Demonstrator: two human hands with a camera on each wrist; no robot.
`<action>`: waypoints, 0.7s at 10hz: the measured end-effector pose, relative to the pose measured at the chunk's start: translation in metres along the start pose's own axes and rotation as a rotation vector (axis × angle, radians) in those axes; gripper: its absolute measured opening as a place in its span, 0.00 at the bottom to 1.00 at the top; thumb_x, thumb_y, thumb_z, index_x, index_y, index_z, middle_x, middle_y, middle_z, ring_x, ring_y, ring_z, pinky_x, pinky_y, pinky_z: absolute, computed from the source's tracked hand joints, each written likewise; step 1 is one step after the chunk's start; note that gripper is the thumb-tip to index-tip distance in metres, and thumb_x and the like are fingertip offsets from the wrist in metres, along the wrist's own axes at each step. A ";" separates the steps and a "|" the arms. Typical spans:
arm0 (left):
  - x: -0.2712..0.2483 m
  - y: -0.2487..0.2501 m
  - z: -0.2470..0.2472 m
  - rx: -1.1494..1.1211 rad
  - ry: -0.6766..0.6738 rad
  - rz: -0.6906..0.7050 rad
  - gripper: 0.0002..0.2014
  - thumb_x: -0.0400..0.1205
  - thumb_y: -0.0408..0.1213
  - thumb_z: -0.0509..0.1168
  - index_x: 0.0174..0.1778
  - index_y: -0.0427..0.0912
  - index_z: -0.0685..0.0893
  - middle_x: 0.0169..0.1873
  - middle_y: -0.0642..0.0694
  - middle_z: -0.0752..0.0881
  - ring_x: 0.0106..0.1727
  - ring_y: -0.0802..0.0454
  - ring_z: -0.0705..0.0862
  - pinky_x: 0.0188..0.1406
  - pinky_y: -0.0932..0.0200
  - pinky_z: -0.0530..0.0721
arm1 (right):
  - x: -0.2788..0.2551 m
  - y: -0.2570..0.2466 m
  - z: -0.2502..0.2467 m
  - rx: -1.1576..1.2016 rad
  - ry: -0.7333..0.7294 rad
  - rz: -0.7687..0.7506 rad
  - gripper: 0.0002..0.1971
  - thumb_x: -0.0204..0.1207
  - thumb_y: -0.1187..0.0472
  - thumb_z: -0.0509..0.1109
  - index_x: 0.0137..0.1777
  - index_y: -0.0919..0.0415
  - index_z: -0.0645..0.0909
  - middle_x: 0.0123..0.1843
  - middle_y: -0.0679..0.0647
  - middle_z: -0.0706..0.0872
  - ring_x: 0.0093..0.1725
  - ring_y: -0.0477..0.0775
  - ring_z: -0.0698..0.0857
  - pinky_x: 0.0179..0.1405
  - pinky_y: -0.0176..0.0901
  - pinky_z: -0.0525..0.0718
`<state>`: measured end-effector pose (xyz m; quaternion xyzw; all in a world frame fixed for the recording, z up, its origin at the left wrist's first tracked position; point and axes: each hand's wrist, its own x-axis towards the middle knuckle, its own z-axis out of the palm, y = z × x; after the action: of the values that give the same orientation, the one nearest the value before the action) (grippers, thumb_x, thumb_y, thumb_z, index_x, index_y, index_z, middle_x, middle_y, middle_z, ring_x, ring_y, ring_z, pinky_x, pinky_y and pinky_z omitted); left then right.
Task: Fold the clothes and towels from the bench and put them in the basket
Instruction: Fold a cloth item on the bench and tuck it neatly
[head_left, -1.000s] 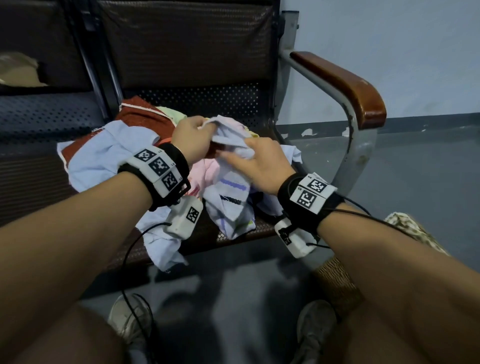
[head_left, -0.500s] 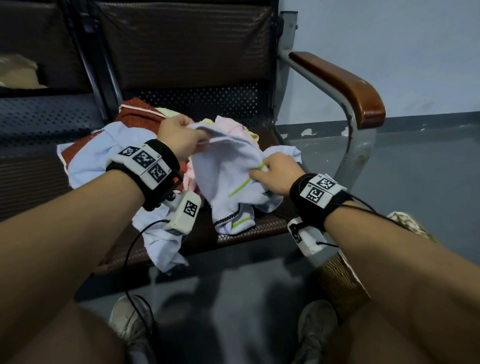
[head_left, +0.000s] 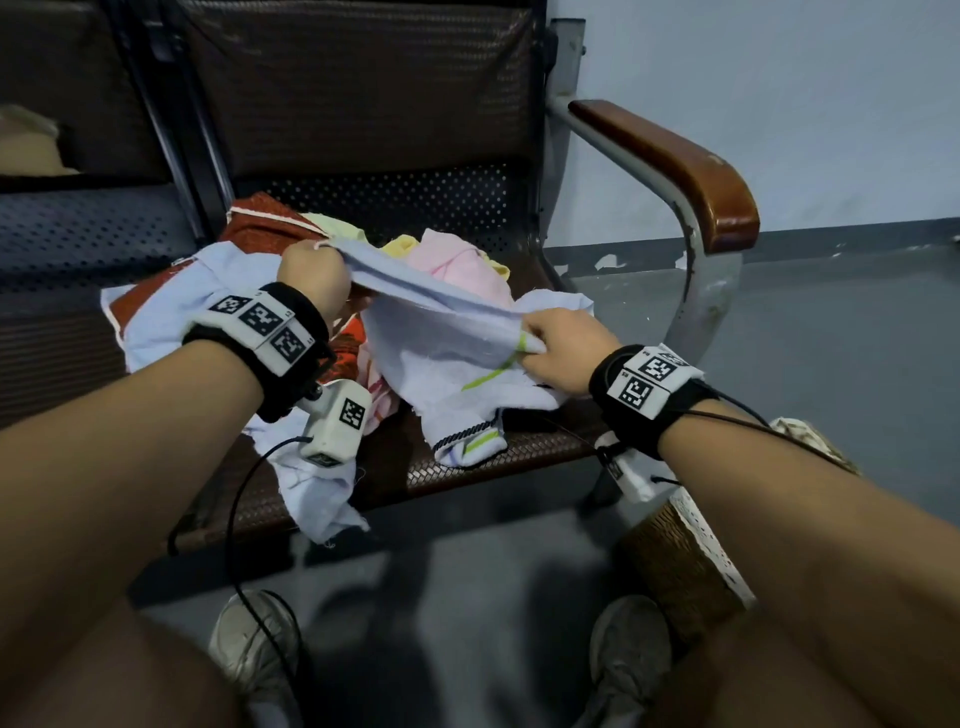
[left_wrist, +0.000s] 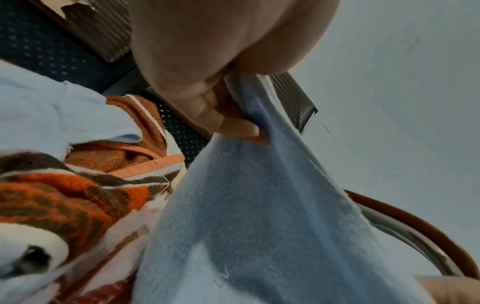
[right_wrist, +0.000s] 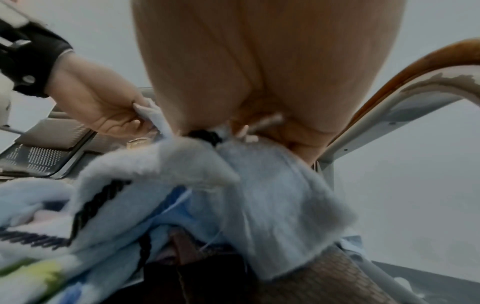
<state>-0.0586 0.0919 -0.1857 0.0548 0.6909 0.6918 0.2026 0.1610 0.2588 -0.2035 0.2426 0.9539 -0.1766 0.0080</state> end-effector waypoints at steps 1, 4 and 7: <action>0.001 -0.002 0.002 -0.037 0.044 0.045 0.18 0.84 0.22 0.53 0.63 0.37 0.84 0.51 0.37 0.87 0.49 0.43 0.89 0.39 0.53 0.91 | -0.004 0.002 0.000 0.081 0.007 -0.111 0.06 0.78 0.62 0.72 0.52 0.61 0.84 0.45 0.58 0.88 0.46 0.59 0.83 0.47 0.49 0.81; -0.001 0.001 -0.006 0.112 -0.045 0.042 0.06 0.83 0.32 0.61 0.54 0.38 0.81 0.47 0.40 0.86 0.40 0.48 0.87 0.38 0.55 0.88 | 0.000 0.025 -0.009 -0.050 0.059 0.110 0.28 0.81 0.45 0.70 0.22 0.57 0.70 0.22 0.54 0.73 0.28 0.55 0.74 0.36 0.43 0.68; -0.027 0.011 -0.009 0.471 -0.179 0.429 0.15 0.72 0.52 0.66 0.31 0.43 0.80 0.26 0.53 0.79 0.29 0.56 0.76 0.29 0.57 0.74 | -0.001 0.032 -0.038 0.303 0.332 0.057 0.09 0.80 0.58 0.72 0.57 0.56 0.79 0.53 0.54 0.87 0.53 0.57 0.83 0.51 0.48 0.80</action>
<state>-0.0398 0.0749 -0.1694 0.3050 0.7839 0.5325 0.0939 0.1789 0.2974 -0.1783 0.2937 0.8974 -0.2753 -0.1806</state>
